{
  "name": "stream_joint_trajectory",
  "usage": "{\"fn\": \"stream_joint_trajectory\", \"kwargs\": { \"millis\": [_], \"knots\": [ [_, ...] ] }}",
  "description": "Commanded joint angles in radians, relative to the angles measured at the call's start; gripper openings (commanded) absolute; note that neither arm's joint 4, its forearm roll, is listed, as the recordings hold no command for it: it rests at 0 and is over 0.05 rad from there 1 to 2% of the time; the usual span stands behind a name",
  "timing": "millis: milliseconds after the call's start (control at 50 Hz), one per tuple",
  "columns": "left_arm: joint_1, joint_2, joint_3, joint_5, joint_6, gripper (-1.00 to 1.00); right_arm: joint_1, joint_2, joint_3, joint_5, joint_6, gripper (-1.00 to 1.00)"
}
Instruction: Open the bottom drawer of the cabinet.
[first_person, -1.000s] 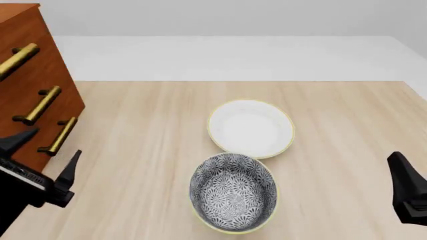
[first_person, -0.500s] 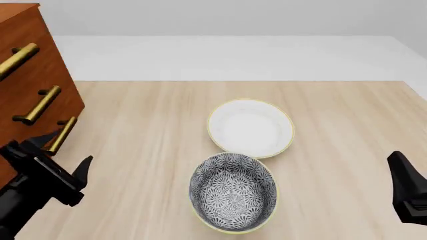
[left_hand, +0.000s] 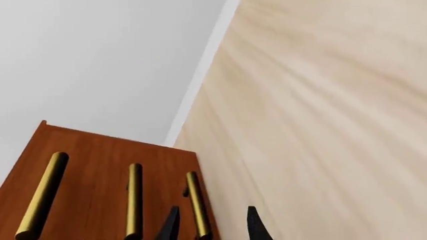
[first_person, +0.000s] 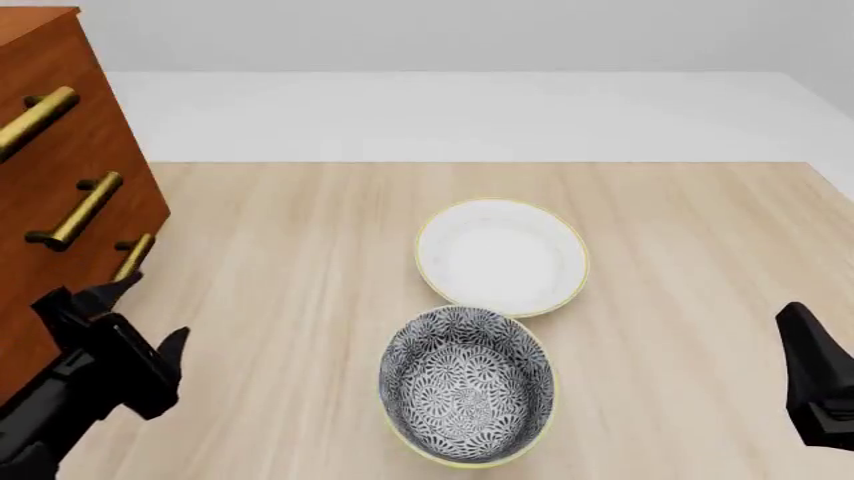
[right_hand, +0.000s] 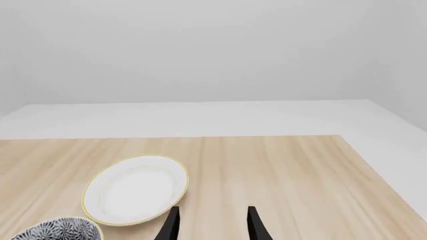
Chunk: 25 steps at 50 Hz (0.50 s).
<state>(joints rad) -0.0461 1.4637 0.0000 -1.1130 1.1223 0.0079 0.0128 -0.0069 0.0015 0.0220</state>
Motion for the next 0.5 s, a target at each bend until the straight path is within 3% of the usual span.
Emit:
{"fn": "stream_joint_trajectory", "kwargs": {
  "millis": [20,260,500],
  "knots": [
    [0.03,-0.045,0.0,0.06,0.049,1.0,0.001,-0.001,0.0,0.001,0.0,1.0],
    [0.075,-0.035,0.0,0.063,0.105,1.0,0.001,0.002,-0.002,0.0,0.0,1.0],
    [0.108,0.095,0.0,-0.046,0.154,1.0,0.001,0.0,0.0,-0.002,0.003,1.0]
  ]
}}
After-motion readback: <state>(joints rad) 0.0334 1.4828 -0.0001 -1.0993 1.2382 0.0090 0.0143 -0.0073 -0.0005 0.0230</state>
